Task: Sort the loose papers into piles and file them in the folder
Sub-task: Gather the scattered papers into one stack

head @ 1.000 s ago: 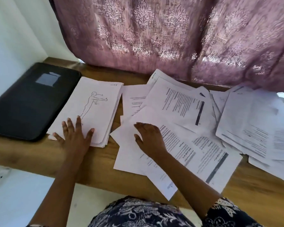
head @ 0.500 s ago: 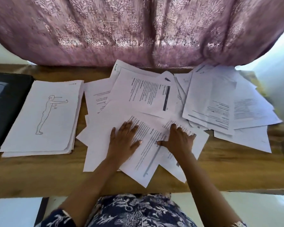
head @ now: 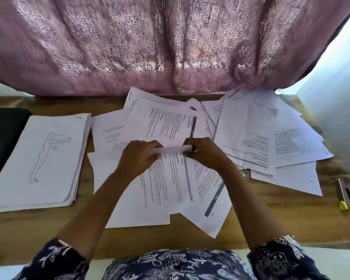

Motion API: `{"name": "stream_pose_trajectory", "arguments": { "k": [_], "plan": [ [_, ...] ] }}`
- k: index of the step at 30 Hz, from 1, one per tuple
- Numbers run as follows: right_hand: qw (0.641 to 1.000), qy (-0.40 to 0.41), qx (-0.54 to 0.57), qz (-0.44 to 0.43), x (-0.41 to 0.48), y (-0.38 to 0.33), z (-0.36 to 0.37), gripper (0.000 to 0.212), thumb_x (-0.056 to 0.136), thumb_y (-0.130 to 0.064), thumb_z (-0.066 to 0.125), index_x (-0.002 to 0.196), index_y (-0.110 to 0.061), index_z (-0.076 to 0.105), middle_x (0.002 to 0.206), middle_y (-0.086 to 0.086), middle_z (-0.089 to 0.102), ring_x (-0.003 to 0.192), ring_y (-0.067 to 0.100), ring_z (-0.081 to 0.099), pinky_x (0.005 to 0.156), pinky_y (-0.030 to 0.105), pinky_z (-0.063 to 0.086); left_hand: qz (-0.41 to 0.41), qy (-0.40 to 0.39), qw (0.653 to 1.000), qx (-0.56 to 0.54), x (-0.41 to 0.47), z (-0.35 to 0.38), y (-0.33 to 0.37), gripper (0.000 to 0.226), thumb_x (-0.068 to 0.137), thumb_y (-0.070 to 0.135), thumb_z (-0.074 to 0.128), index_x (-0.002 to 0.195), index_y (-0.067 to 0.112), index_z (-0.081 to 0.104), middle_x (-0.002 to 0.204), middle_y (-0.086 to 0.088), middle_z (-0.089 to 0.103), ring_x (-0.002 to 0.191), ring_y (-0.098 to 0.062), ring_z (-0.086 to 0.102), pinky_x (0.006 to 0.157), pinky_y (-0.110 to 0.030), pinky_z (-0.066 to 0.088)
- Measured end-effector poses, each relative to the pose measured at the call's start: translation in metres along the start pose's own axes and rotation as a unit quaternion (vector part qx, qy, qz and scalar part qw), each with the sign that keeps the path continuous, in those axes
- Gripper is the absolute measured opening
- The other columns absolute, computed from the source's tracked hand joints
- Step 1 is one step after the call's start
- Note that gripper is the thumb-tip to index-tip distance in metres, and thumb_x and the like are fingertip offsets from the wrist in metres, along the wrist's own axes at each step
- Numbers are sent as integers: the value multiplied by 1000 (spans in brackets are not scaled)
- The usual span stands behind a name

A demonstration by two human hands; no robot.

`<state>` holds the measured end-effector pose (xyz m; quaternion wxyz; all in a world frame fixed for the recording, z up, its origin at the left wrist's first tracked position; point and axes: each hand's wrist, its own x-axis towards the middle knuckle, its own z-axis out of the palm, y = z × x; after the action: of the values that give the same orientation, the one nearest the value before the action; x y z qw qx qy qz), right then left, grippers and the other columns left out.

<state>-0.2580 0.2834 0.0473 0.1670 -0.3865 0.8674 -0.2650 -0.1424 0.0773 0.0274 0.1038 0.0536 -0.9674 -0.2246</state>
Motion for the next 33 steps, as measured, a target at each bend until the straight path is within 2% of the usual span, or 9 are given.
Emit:
{"name": "stream_pose_trajectory", "arguments": {
  "k": [3,7,11,15,19,23,25,29,33],
  "plan": [
    [987,59,127,80,44,16,-7,42,91,-40,59,122,-12,57,119,4,64,105,18,60,94,30,44,-120,-54,990,-41,-5,-6,-25,31,89,43,63,105,16,66,109,-6,70,103,-28,64,89,-37,50],
    [986,10,-82,145,108,46,-7,97,81,-58,63,152,-11,16,158,11,19,145,29,20,114,51,21,-255,40,956,-141,-18,-23,-57,37,88,29,68,120,13,58,125,-10,60,113,-34,57,90,-47,51],
    [980,-41,-116,157,125,60,9,121,71,-65,69,153,-8,-1,161,11,1,148,26,4,116,53,11,-359,62,929,-58,-32,-41,-78,42,92,28,63,127,6,57,131,-16,59,115,-40,56,95,-50,46],
    [987,6,-85,133,125,55,16,110,72,-49,78,153,-11,13,155,12,29,140,29,31,112,46,31,-377,80,922,-44,-46,-51,-90,33,93,25,62,116,0,62,118,-22,65,106,-42,61,89,-49,49],
    [986,105,-10,128,115,43,14,68,83,-10,67,144,-19,39,142,11,50,123,31,53,100,36,43,-387,92,915,-72,-54,-50,-94,31,93,22,63,115,0,63,115,-22,66,102,-43,63,86,-50,52],
    [978,184,13,100,78,32,-39,43,88,1,51,124,-18,63,105,9,69,83,30,68,73,26,51,-417,97,894,-130,-56,-47,-102,25,90,15,65,112,2,65,104,-18,69,93,-38,64,83,-43,51],
    [991,124,31,50,52,34,-86,36,87,2,61,118,-16,66,94,7,69,75,20,65,63,13,46,-430,100,877,-189,-54,-48,-104,25,91,7,62,115,-1,65,102,-12,66,93,-29,61,82,-33,44],
    [998,-29,-19,-47,20,32,-169,38,81,1,69,111,-21,65,106,10,70,90,12,63,83,10,44,-437,57,860,-258,-45,-44,-115,32,91,-1,58,122,-5,59,119,-16,62,106,-32,59,98,-39,44],
    [983,-144,-95,-66,44,11,-177,36,84,-5,68,118,-16,66,122,7,65,109,23,61,100,34,42,-408,53,806,-425,-28,-35,-93,40,88,-15,49,124,3,53,107,-5,68,96,-26,64,84,-36,54]
  ]
}}
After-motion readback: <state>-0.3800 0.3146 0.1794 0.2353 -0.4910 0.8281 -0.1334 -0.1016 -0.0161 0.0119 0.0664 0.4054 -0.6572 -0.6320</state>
